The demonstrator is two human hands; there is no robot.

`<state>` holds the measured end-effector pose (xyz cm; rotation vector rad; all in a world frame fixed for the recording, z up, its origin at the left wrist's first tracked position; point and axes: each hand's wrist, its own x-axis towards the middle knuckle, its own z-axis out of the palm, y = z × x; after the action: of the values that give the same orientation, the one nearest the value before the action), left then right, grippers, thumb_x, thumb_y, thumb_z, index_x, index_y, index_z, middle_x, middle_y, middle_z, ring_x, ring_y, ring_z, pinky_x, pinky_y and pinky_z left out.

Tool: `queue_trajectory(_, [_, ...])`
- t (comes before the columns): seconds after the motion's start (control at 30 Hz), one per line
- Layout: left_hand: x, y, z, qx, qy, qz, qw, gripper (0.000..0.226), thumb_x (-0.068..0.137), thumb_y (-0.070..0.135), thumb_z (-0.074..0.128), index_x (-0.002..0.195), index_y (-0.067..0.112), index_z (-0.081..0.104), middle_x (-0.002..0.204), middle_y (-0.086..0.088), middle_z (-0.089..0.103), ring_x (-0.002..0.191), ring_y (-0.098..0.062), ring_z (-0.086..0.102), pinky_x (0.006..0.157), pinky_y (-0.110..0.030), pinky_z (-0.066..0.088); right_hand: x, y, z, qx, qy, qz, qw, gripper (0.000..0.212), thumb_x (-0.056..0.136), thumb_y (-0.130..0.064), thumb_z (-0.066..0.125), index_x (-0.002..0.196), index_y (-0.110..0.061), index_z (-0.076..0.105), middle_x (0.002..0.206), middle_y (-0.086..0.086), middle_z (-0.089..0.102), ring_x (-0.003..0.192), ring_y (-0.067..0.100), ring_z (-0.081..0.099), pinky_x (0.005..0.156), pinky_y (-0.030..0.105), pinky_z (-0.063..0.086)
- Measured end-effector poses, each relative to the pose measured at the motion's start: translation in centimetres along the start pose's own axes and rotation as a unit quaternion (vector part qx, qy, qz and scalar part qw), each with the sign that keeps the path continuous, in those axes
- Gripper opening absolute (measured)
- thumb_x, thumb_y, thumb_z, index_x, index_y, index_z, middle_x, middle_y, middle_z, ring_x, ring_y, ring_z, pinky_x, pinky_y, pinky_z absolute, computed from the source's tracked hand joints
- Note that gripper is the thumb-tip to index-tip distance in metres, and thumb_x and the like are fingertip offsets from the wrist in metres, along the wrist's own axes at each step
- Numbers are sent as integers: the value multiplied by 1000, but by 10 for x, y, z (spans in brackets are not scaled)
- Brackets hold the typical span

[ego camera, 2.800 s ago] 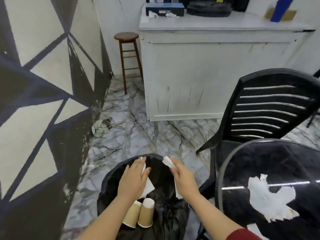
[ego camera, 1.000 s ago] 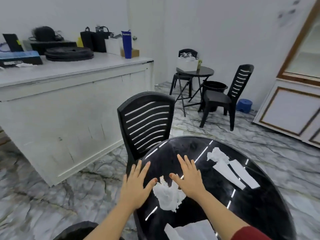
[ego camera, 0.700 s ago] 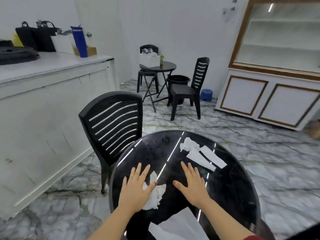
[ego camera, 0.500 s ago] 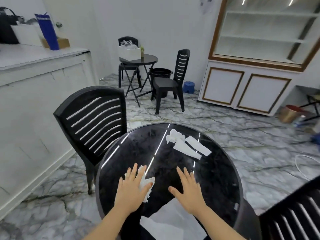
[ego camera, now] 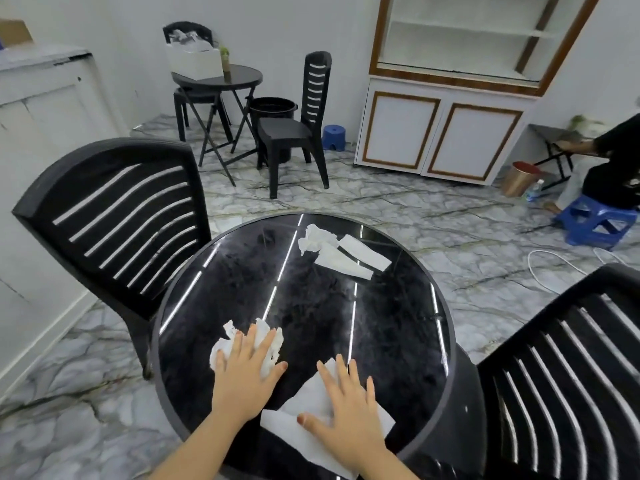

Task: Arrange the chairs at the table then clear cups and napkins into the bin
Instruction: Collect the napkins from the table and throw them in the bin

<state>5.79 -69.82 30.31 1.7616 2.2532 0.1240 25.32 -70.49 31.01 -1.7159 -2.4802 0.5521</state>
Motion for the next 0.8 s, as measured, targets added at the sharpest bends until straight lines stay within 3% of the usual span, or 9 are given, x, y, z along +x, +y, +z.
queue_trajectory(0.07, [0, -2, 2, 10, 1, 1, 1000, 72, 85, 70, 1, 136, 35, 37, 140, -4, 50, 127, -31, 46, 92, -60, 43, 0, -1, 3, -22, -44, 26, 998, 90, 68, -89, 22, 141, -37, 30, 147, 4, 42, 138, 18, 20, 109, 38, -1])
queue_trajectory(0.1, [0, -2, 4, 16, 5, 1, 1000, 69, 87, 68, 3, 136, 36, 39, 138, -4, 52, 127, -30, 43, 92, -59, 44, 1, -1, 5, -36, -54, 25, 998, 90, 68, -88, 25, 138, -33, 38, 142, 4, 48, 134, 18, 27, 109, 39, 2])
queue_trajectory(0.2, [-1, -4, 9, 19, 31, 0, 999, 67, 87, 67, 2, 135, 39, 39, 140, -3, 50, 131, -27, 36, 98, -56, 40, 8, 4, 5, -54, -62, 6, 997, 90, 69, -85, 29, 136, -27, 42, 141, 1, 49, 133, 16, 29, 109, 38, 5])
queue_trajectory(0.37, [1, -5, 16, -14, 50, 10, 999, 67, 84, 71, 4, 138, 42, 30, 150, 2, 36, 140, -25, 29, 110, -52, 27, 25, 10, 7, -72, -67, -7, 995, 82, 81, -77, 19, 136, -22, 42, 142, -3, 47, 134, 14, 29, 109, 35, 7])
queue_trajectory(0.5, [1, -6, 17, -32, 58, 19, 998, 74, 82, 72, -2, 139, 38, 31, 150, 5, 35, 139, -23, 30, 109, -49, 30, 34, 11, 6, -60, -66, -9, 996, 74, 86, -71, 18, 135, -22, 42, 142, -7, 47, 132, 11, 40, 110, 32, 6])
queue_trajectory(0.57, [1, -6, 17, -51, 67, 26, 996, 80, 79, 73, -6, 140, 37, 30, 152, 8, 31, 142, -20, 24, 112, -47, 24, 38, 11, 4, -51, -68, -12, 996, 68, 89, -67, 17, 135, -23, 42, 141, -9, 49, 130, 10, 42, 110, 31, 5])
queue_trajectory(0.67, [-1, -6, 18, -94, 72, 27, 993, 86, 75, 77, -9, 143, 37, 26, 155, 13, 21, 145, -13, 9, 116, -39, 9, 42, 13, 4, -42, -39, -9, 998, 63, 92, -61, 14, 137, -24, 38, 144, -11, 43, 134, 10, 37, 111, 28, 1])
queue_trajectory(0.8, [-4, -5, 14, -136, 78, 34, 987, 75, 80, 73, 7, 139, 36, 35, 152, 16, 26, 143, -8, 15, 116, -34, 11, 48, 19, 7, 34, 3, -72, 997, 75, 84, -66, 6, 147, -27, 19, 148, -20, 3, 140, 3, -4, 110, 22, -15])
